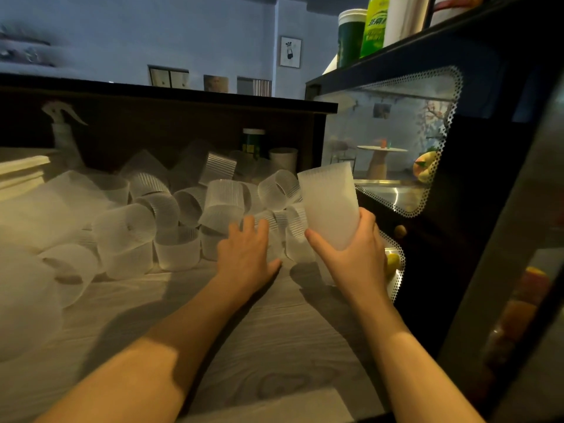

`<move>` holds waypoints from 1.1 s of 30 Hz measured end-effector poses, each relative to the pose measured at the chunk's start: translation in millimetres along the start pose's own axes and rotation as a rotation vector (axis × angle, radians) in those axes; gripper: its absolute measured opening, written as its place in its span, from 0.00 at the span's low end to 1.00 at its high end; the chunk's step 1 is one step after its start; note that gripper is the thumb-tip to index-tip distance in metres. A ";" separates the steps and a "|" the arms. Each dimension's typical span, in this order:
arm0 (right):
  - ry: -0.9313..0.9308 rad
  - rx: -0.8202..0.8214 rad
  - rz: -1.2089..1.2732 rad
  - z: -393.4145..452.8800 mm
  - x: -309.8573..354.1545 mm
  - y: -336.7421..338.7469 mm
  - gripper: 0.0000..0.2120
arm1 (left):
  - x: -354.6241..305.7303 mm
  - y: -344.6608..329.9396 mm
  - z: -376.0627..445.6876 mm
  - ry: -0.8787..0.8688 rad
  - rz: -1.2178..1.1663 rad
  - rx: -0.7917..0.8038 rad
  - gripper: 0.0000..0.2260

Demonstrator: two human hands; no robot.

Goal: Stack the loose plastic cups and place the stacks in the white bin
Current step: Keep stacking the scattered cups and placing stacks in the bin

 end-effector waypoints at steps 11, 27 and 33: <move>0.035 0.037 -0.019 -4.0 3.3 -5.2 0.39 | 26.6 46.2 -22.5 0.052 -0.324 -0.274 0.34; 0.450 0.337 -0.332 -44.9 40.3 -55.1 0.39 | 102.6 108.2 -72.9 0.194 -1.152 -0.627 0.22; 0.551 0.345 -0.341 -56.6 46.4 -60.2 0.40 | 67.9 98.0 -66.3 0.035 -0.952 -0.410 0.26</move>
Point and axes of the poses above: each hand's wrist, its own z-axis towards the middle knuckle, its own y-axis out of the back of the hand, x = y × z, the point moved 9 cm from there along z, towards the middle knuckle, and after that the axes turned 13 degrees about -y, right-handed, at the moved point
